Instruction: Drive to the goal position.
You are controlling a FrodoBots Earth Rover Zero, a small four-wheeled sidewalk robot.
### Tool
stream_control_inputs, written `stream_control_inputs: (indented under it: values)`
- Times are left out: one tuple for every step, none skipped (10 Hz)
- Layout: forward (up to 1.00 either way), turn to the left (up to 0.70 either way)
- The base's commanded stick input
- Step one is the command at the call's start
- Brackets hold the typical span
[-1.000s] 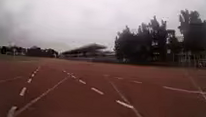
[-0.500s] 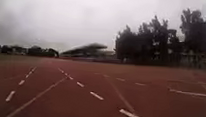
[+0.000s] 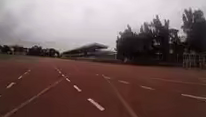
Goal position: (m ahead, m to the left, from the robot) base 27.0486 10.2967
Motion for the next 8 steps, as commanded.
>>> stream_control_inputs:
  values:
    - [0.70, 0.00]
    - [0.70, 0.00]
    - [0.70, 0.00]
    - [0.70, 0.00]
    - [0.70, 0.00]
    - [0.70, 0.00]
    - [0.70, 0.00]
    - [0.70, 0.00]
